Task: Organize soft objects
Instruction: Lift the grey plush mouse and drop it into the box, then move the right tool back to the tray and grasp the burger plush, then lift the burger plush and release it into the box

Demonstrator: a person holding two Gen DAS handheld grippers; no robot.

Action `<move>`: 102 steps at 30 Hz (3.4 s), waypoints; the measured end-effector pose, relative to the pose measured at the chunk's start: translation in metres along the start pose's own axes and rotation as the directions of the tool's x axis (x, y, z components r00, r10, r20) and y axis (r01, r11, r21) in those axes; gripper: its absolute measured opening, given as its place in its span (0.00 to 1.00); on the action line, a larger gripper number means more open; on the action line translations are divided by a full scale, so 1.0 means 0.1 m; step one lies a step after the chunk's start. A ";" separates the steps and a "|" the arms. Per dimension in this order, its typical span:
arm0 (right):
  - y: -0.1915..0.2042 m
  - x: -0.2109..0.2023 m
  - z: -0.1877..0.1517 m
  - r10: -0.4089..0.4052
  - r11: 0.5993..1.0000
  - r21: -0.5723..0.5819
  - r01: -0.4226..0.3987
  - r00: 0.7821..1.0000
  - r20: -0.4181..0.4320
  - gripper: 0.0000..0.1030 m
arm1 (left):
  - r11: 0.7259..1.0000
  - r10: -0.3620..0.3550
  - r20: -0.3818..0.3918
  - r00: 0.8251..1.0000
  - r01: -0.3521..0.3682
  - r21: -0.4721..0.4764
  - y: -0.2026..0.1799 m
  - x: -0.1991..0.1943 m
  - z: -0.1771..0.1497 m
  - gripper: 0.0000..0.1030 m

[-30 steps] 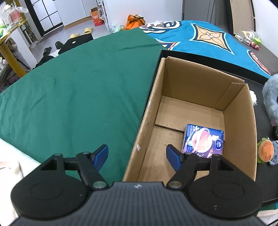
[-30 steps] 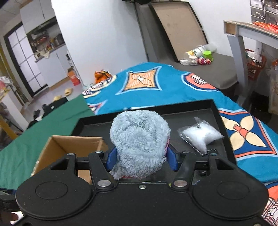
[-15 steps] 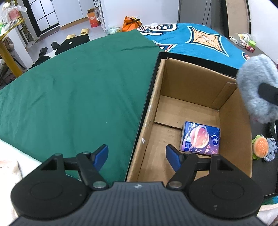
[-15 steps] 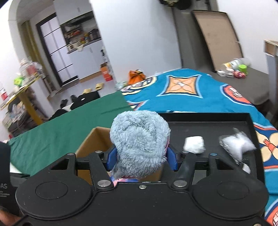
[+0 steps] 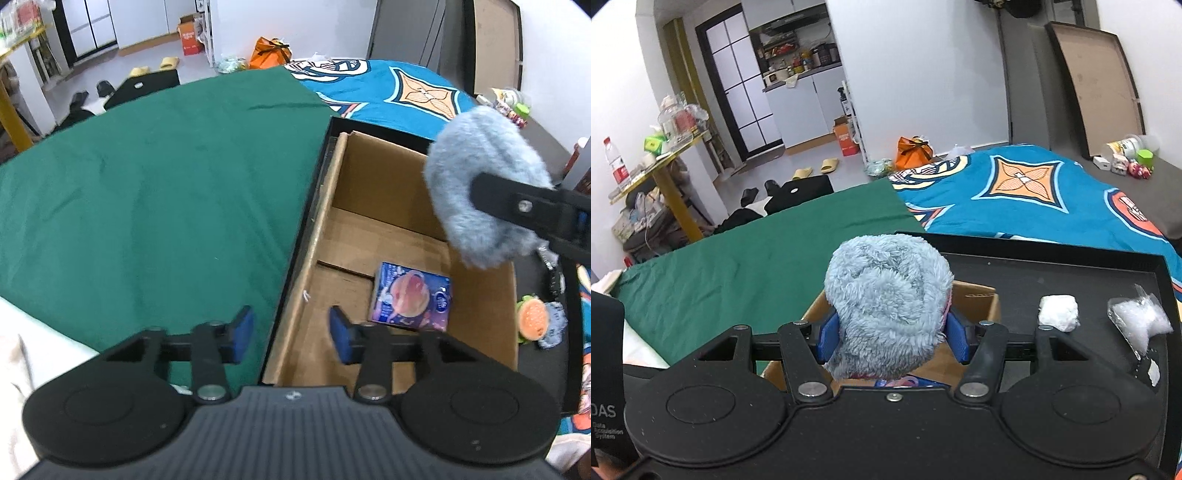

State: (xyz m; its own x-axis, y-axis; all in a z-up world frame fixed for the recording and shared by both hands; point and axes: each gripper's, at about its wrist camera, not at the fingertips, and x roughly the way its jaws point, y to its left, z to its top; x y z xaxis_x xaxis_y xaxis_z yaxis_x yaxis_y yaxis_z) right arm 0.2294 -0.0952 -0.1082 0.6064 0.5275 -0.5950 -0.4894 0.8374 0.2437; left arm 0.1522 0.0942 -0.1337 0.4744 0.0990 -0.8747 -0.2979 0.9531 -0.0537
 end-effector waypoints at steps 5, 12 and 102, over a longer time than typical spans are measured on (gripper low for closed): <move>0.12 0.06 0.00 0.007 1.000 -0.021 -0.007 1.000 -0.011 0.55 | 1.000 -0.009 0.001 1.000 0.009 -0.010 0.02 0.01 -0.03 0.19; 0.24 0.17 0.02 0.017 0.999 -0.038 -0.017 1.000 -0.017 0.72 | 0.998 -0.026 -0.003 1.000 0.026 -0.048 0.08 0.02 -0.02 0.16; -1.16 0.23 -0.75 -0.324 0.881 0.263 0.392 0.908 -0.265 0.44 | 0.975 0.176 -0.036 0.984 -0.169 0.144 -0.54 0.06 0.07 0.66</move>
State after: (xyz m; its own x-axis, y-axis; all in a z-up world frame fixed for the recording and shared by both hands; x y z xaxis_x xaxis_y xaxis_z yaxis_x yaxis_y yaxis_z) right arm 0.2532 -0.1906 -0.2079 0.5430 0.1692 -0.8225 -0.0286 0.9827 0.1832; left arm 0.1766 0.0450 -0.1325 0.3844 0.2551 -0.8872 -0.2518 0.9536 0.1651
